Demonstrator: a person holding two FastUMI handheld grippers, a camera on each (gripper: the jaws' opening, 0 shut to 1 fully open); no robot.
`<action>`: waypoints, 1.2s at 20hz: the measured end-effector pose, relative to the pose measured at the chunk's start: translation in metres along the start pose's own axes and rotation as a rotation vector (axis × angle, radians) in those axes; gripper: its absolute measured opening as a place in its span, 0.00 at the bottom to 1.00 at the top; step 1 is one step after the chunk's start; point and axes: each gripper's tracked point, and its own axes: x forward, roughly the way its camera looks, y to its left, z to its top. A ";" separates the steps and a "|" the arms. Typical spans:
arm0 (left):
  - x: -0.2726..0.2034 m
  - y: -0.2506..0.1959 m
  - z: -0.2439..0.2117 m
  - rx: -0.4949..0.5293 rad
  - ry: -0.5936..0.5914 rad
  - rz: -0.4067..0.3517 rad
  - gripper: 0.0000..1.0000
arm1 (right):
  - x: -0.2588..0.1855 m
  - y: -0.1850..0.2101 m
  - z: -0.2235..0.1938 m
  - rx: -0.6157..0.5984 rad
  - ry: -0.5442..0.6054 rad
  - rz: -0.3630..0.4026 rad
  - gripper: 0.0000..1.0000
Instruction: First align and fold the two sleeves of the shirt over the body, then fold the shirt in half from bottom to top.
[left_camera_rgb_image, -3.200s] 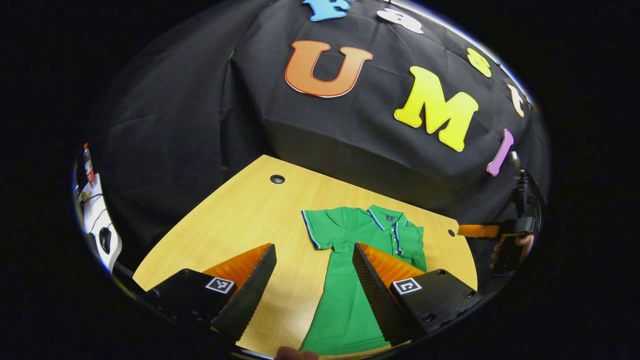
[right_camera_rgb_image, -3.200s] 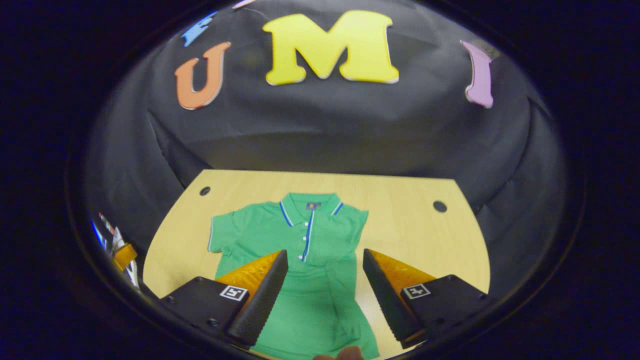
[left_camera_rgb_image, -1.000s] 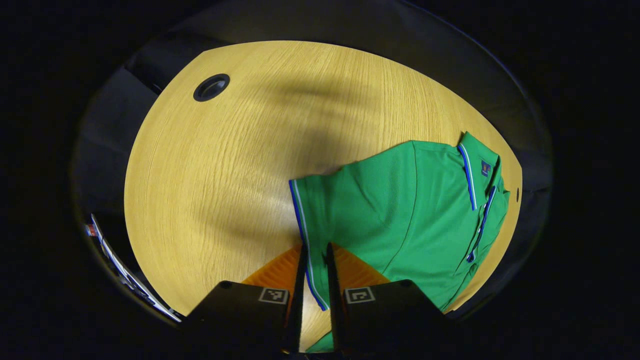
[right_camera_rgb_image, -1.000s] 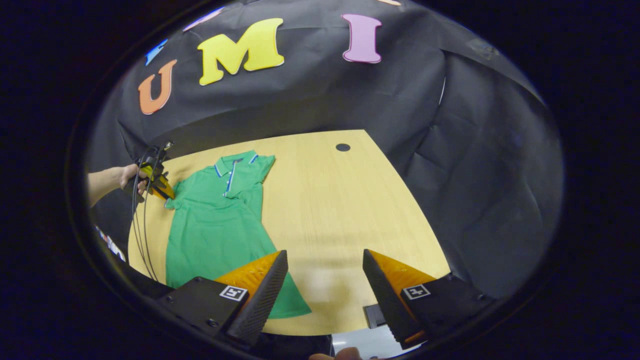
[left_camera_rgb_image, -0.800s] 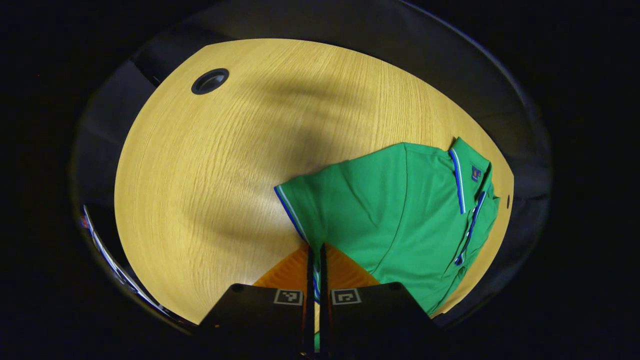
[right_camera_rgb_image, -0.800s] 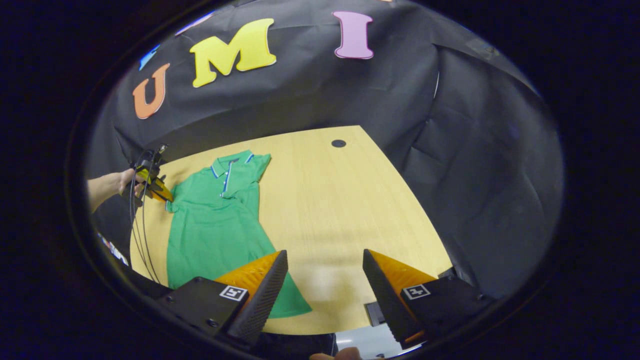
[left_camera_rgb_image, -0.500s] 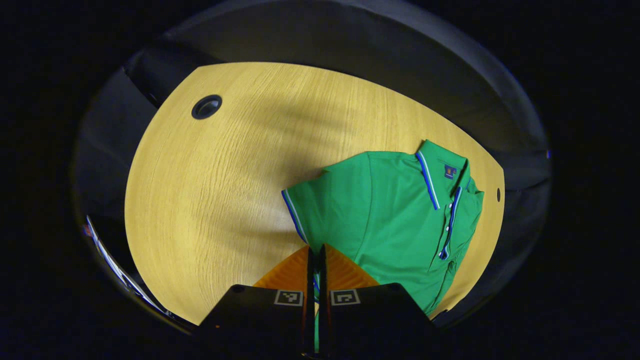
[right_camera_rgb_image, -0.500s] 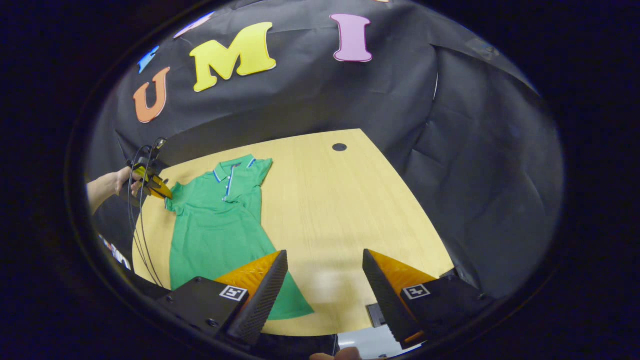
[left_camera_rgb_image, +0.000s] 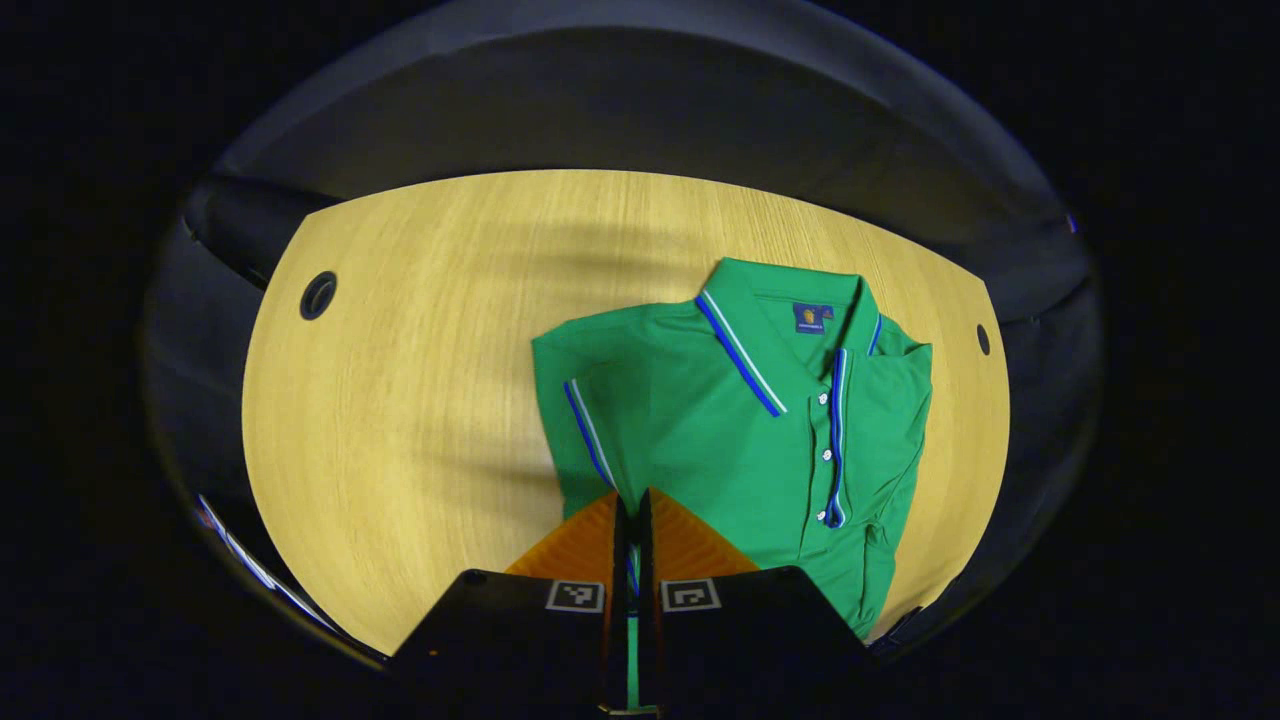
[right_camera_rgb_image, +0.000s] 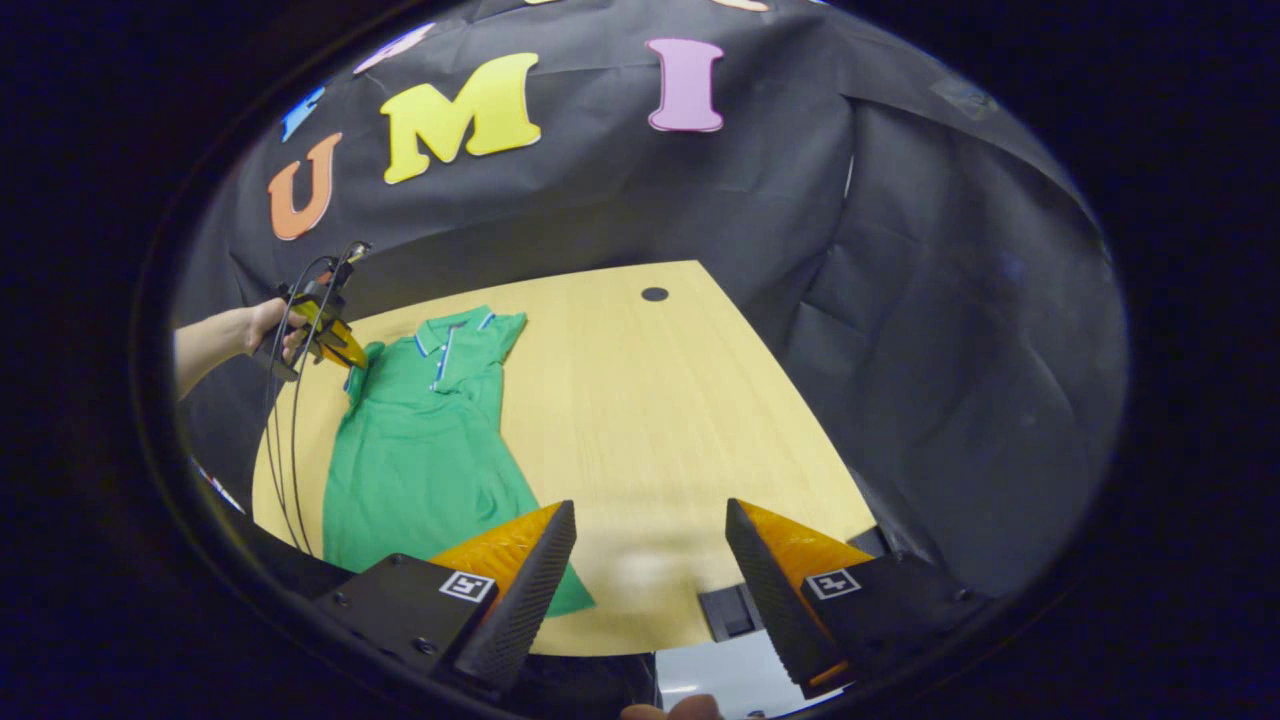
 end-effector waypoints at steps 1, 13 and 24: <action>0.008 -0.010 0.001 0.003 -0.001 -0.011 0.07 | -0.002 -0.005 -0.003 0.008 0.003 -0.010 0.89; -0.042 -0.034 0.000 -0.026 -0.118 -0.108 0.82 | 0.010 0.024 0.009 -0.083 0.000 0.066 0.96; -0.162 0.000 -0.121 -0.003 -0.410 -0.159 0.82 | 0.019 0.114 0.023 -0.235 -0.039 0.245 0.96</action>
